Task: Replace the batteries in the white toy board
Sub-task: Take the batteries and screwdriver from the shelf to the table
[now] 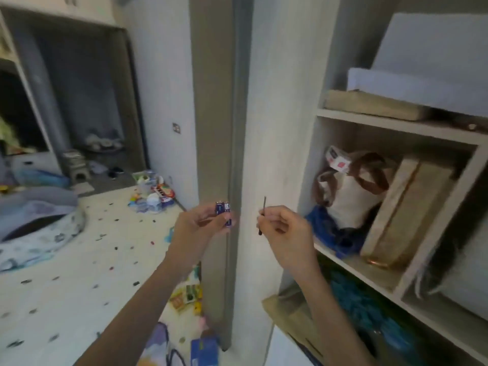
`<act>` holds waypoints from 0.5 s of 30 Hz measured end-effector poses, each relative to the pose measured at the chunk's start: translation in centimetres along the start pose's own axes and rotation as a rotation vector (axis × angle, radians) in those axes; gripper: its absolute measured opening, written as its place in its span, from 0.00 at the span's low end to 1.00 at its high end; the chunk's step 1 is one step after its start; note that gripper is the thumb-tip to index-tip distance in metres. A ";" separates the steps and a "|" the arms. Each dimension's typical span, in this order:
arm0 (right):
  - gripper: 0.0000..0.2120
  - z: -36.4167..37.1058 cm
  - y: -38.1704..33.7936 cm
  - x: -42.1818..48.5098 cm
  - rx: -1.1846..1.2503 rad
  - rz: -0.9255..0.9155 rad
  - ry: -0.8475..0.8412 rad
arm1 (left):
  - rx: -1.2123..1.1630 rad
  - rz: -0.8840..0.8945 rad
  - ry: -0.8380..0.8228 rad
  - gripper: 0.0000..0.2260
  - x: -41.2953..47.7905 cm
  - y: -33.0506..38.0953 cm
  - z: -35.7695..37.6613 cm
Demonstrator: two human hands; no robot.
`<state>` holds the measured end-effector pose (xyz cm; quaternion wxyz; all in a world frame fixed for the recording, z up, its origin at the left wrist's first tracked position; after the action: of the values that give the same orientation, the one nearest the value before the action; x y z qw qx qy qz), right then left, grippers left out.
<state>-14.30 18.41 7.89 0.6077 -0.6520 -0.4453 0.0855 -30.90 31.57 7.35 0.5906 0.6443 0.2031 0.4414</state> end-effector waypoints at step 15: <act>0.04 52.3 -12.4 0.1 0.266 -0.151 -0.600 | 0.228 0.020 0.628 0.08 -7.4 5.5 -51.8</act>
<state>-54.30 54.28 5.79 0.5338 -0.4781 -0.6363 0.2856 -78.18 54.69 5.56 0.4188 0.5408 0.4171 0.5985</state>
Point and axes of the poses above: each hand's wrist, its own x-axis towards the middle knuckle, its own z-axis out of the palm, y = z × x, the point moved 6 cm from there along x, towards the middle knuckle, and after that the axes turned 2 degrees about -y, right-handed, at the moved point
